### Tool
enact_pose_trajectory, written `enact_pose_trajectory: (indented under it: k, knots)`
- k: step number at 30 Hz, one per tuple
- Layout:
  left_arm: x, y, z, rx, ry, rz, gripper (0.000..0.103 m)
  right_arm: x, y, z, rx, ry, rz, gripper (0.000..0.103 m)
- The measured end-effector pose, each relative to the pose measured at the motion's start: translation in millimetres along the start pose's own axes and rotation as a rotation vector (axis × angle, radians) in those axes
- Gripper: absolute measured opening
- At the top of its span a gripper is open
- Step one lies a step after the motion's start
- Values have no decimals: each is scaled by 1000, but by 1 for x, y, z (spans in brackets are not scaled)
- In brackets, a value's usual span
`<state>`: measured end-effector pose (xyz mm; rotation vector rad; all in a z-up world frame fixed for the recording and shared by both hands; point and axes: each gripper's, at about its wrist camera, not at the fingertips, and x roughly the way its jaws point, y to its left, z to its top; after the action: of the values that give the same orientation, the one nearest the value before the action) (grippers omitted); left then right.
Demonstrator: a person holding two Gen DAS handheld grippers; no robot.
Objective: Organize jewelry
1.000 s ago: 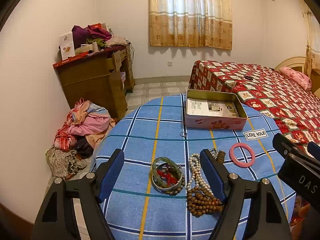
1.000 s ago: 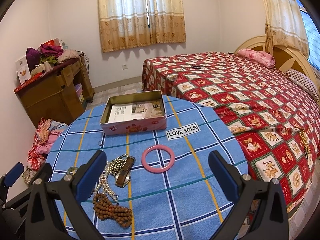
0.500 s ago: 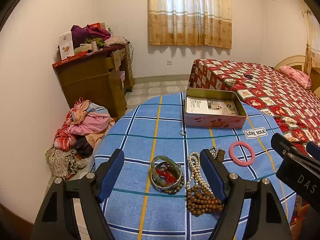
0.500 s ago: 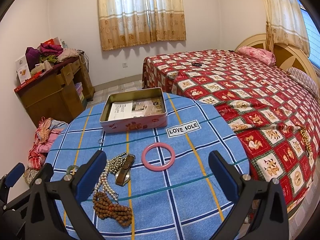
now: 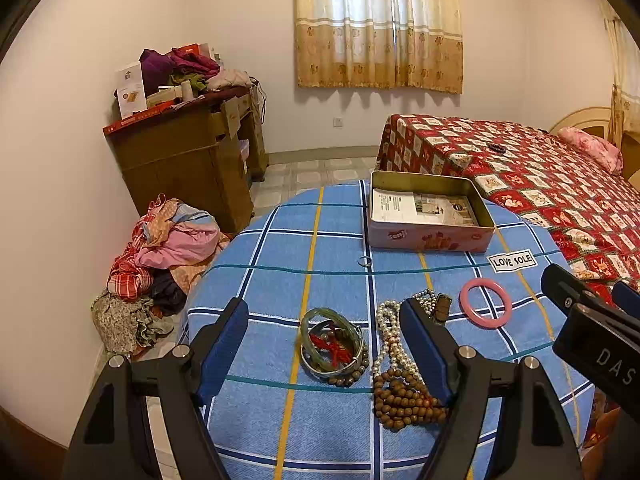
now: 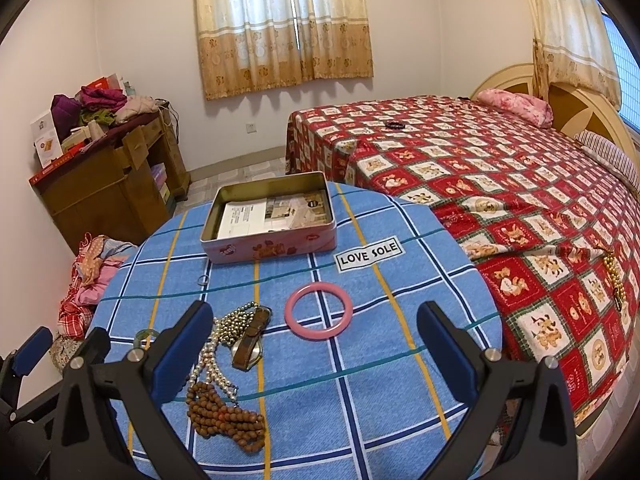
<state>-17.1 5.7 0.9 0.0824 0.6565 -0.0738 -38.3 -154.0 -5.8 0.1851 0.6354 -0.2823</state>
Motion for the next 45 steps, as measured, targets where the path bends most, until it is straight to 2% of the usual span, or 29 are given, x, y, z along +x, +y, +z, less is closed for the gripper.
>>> enact_pose_trajectory:
  k: [12, 17, 20, 21, 22, 23, 26, 27, 28, 31, 34, 40, 45]
  knots:
    - [11, 1, -3, 4, 26, -6, 78, 5, 1, -3, 5, 13, 1, 103]
    - [20, 7, -10, 20, 38, -35, 78, 14, -2, -6, 0, 28, 5, 103]
    - [32, 22, -19, 4, 82, -42, 78, 19, -7, -12, -10, 37, 23, 103]
    - [36, 25, -22, -6, 97, -47, 78, 21, -8, -15, -14, 42, 39, 96]
    - [39, 29, -24, -13, 109, -59, 78, 23, -10, -18, -19, 52, 57, 85]
    - [42, 34, -28, -9, 118, -76, 78, 26, -11, -21, -23, 68, 69, 81]
    - [46, 40, -37, 38, 117, -53, 78, 36, -14, -32, -32, 121, 136, 65]
    - [48, 43, -40, 43, 120, -56, 78, 38, -15, -35, -34, 131, 154, 56]
    - [49, 46, -42, 41, 126, -65, 78, 39, -16, -38, -36, 142, 180, 53]
    - [55, 56, -46, 32, 134, -90, 78, 41, -12, -44, -52, 172, 295, 53]
    - [57, 63, -47, 17, 137, -98, 78, 39, 2, -51, -126, 186, 403, 53]
    - [68, 68, -45, -37, 160, -136, 78, 47, 26, -63, -242, 234, 439, 53]
    - [74, 67, -45, -23, 167, -131, 78, 59, 34, -71, -284, 284, 455, 53]
